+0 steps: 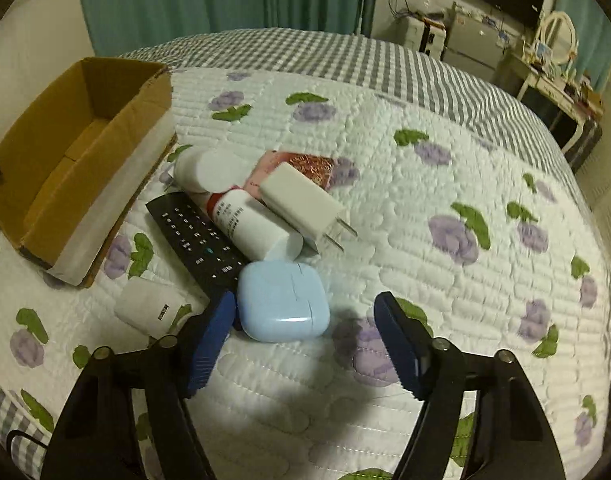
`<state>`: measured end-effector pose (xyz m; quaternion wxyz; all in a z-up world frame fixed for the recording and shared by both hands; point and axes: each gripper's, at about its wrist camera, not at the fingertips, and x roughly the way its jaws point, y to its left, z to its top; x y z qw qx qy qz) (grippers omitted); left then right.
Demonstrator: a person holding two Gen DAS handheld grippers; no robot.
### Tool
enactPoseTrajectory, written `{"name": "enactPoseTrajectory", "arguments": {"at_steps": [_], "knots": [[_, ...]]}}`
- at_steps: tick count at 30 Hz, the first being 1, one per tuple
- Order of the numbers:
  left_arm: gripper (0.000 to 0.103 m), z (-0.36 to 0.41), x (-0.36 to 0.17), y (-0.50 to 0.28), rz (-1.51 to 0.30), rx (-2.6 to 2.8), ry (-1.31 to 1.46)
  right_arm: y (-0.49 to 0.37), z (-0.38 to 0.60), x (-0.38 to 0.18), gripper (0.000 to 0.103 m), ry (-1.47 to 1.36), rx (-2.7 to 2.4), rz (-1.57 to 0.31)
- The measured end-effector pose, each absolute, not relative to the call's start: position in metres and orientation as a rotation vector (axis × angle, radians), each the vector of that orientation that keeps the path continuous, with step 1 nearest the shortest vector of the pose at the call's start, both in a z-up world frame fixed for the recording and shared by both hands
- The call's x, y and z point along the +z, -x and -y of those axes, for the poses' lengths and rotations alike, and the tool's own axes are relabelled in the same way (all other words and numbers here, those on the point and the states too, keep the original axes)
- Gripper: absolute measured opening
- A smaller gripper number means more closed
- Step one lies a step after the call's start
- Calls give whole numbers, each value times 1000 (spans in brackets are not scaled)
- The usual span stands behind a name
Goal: Organize rigid objects
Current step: 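Lower the phone stand into the box and open the right gripper, then grasp the light-blue earbud case with the right gripper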
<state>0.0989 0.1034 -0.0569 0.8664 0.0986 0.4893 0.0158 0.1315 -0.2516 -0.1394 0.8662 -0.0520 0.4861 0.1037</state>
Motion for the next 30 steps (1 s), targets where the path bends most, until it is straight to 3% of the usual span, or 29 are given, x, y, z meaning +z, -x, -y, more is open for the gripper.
{"name": "enactPoseTrajectory", "arguments": {"at_steps": [11, 30], "knots": [[9, -103, -57, -99, -1026, 35, -207, -132, 251, -147, 50, 70, 274, -1046], [9, -104, -57, -99, -1029, 39, -203, -115, 220, -103, 49, 235, 338, -939]]}}
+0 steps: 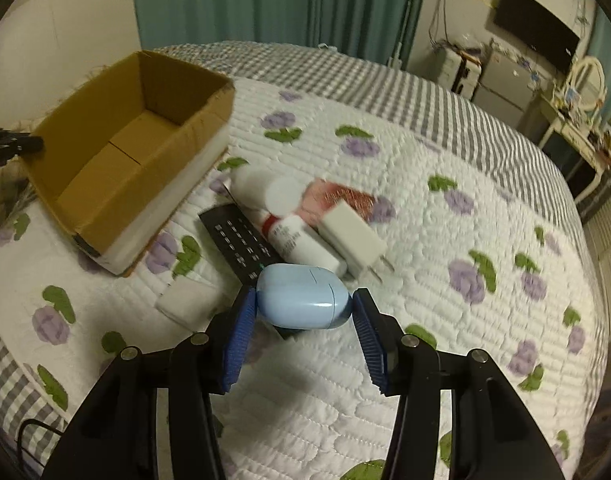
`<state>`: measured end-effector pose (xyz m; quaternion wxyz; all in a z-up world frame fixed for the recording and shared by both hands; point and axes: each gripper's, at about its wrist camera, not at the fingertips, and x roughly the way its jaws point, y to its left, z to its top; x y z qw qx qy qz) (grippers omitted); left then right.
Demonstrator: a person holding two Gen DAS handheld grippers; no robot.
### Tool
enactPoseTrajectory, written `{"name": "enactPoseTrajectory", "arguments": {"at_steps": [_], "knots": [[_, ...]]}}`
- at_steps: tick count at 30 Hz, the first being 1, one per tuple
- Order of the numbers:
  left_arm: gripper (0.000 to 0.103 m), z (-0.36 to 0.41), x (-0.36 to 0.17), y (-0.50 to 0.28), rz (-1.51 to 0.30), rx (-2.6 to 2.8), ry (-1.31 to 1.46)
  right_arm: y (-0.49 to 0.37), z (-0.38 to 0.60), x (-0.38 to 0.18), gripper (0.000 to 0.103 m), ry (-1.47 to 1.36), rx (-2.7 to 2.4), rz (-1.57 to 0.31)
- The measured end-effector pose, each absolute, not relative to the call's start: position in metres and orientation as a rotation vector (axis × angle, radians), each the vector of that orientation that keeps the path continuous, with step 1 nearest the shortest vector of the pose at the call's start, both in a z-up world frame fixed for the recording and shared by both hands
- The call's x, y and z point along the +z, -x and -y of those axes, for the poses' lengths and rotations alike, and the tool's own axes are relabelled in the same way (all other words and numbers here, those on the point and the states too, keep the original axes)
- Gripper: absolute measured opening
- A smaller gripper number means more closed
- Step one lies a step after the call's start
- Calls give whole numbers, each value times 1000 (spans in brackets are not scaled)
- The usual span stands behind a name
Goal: Organize rigid objects
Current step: 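Grasp the light-blue earbud case with the right gripper, then carry the earbud case into the box and release it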
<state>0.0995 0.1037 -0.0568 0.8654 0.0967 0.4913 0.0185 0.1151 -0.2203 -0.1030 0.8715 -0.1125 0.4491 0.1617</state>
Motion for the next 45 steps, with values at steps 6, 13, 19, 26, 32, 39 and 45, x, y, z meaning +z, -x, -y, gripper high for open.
{"name": "enactPoseTrajectory", "arguments": {"at_steps": [6, 13, 19, 26, 32, 39, 45], "knots": [[9, -104, -56, -100, -1033, 35, -187, -120, 193, -64, 49, 268, 383, -852], [9, -104, -56, -101, -1033, 35, -185, -135, 124, -17, 49, 315, 492, -731], [9, -103, -56, -101, -1031, 33, -177, -153, 67, -31, 49, 331, 560, -746], [9, -100, -56, -101, -1029, 19, -180, -173, 25, -90, 49, 366, 580, -844], [9, -104, -56, -102, -1029, 16, -176, -176, 15, -113, 49, 385, 577, -884], [9, -103, -56, -104, -1042, 30, -188, -169, 33, -97, 73, 364, 551, -879], [9, -102, -57, -106, -1051, 45, -188, -161, 92, -55, 76, 300, 499, -857]]}}
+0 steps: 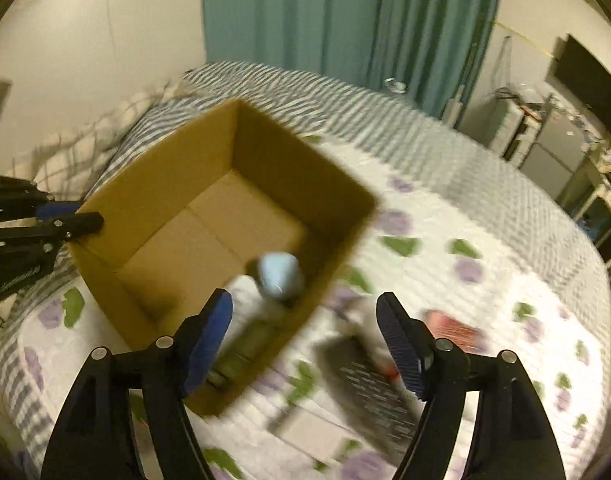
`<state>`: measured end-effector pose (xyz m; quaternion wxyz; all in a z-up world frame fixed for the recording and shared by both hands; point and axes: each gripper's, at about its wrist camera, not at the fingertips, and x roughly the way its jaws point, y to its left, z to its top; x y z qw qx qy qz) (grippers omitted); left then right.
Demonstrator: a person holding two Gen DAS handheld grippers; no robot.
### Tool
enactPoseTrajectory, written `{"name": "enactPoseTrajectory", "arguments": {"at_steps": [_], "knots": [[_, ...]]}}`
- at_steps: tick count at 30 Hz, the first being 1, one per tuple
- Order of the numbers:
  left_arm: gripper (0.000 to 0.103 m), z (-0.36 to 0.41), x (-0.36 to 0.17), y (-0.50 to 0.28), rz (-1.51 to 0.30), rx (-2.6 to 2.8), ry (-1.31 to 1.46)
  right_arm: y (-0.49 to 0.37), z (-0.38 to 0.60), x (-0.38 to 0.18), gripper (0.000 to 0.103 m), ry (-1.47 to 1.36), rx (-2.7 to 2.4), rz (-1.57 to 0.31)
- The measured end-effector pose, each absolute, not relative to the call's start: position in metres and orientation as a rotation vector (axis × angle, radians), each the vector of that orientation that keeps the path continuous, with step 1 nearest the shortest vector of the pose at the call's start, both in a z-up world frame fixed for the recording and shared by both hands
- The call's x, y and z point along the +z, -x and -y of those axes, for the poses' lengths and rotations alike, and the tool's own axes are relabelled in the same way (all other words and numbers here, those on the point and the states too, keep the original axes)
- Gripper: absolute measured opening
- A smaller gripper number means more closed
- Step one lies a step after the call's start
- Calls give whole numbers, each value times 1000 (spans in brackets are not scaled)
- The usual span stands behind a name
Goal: Organize rigid objects
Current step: 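Carry the earbud case into the box and release it, then grasp the white charger plug with the right gripper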
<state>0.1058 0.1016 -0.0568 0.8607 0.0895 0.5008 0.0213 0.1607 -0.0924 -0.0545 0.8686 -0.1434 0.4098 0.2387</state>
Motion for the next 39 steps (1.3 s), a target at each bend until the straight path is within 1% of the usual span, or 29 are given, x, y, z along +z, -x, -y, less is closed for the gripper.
{"name": "enactPoseTrajectory", "arguments": {"at_steps": [2, 4, 8, 12, 19, 23, 25, 26, 29, 31, 32, 35, 39], "knots": [[9, -101, -57, -106, -1052, 50, -189, -158, 121, -41, 78, 316, 451, -834], [9, -100, -58, -107, -1055, 56, -196, -156, 152, -35, 79, 343, 402, -823], [9, -100, -59, -110, -1070, 68, -186, -158, 201, -39, 79, 383, 323, -841], [9, -102, -61, -112, -1083, 79, -177, -164, 236, -63, 79, 385, 296, -880], [9, -101, -62, -112, -1088, 84, -169, -177, 246, -113, 78, 322, 350, -928], [9, -104, -62, -113, -1093, 82, -152, -185, 236, -130, 72, 342, 362, -951], [9, -104, -62, -114, -1093, 83, -158, -190, 236, -134, 66, 332, 362, -954], [9, -105, -62, -114, -1093, 83, -162, -193, 237, -136, 60, 317, 366, -961], [9, -106, -61, -114, -1095, 82, -165, -200, 236, -141, 52, 301, 391, -981], [9, -105, -62, -114, -1095, 82, -164, -201, 233, -143, 50, 301, 410, -987], [9, -105, -62, -114, -1094, 82, -164, -203, 232, -143, 47, 290, 421, -991], [9, -104, -62, -114, -1094, 87, -167, -206, 232, -145, 45, 275, 434, -1000], [9, -101, -62, -112, -1093, 100, -178, -203, 233, -143, 35, 279, 420, -987]]}}
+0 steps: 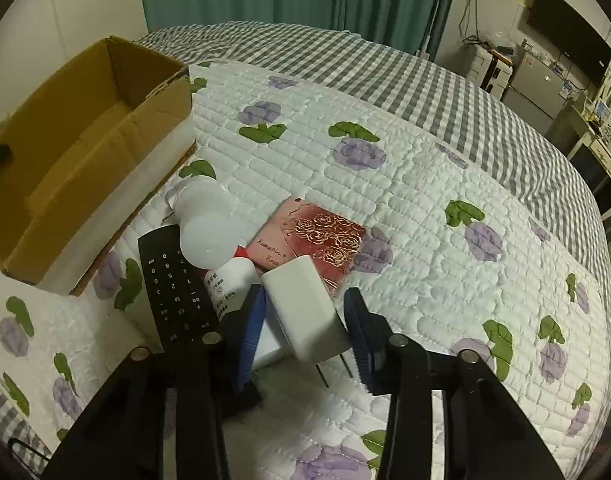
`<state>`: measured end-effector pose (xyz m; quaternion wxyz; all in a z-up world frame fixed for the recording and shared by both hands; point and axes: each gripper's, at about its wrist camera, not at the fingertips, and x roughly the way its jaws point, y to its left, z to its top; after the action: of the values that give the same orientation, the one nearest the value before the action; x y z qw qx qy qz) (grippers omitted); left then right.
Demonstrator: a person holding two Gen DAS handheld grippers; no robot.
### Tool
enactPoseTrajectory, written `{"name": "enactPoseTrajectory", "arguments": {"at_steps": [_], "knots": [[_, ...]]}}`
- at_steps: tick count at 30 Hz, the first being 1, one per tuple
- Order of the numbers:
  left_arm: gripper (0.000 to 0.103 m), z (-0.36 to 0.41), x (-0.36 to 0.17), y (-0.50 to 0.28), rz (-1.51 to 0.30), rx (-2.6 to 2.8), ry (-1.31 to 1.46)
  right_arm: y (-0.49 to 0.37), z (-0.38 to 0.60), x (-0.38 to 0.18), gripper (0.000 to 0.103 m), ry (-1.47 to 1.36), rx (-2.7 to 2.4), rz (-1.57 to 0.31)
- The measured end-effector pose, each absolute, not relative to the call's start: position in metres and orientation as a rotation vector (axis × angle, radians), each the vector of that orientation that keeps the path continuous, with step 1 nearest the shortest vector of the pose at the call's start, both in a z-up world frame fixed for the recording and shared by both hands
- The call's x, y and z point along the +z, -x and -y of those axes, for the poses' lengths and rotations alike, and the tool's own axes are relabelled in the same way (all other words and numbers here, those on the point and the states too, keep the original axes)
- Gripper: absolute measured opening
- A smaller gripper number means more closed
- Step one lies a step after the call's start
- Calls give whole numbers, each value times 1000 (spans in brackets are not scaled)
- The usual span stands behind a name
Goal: Organize rigid objects
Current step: 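Grasp the white charger plug with the right gripper, then carry the charger plug over the box and drop it inside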
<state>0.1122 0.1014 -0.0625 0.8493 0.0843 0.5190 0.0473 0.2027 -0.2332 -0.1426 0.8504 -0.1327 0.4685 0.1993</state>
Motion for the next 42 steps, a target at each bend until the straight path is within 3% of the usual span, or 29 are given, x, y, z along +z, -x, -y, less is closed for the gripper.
{"name": "enactPoseTrajectory", "arguments": {"at_steps": [3, 15, 30, 42], "knots": [[9, -100, -62, -111, -1090, 102, -176, -196, 236, -138, 30, 304, 364, -945], [9, -99, -61, -108, -1072, 94, -178, -173, 248, -106, 28, 265, 287, -877], [9, -99, -60, -107, -1061, 64, -175, -136, 115, -10, 28, 311, 570, -679], [9, -102, -60, -107, -1058, 45, -163, -163, 8, -88, 27, 422, 661, -800]]}}
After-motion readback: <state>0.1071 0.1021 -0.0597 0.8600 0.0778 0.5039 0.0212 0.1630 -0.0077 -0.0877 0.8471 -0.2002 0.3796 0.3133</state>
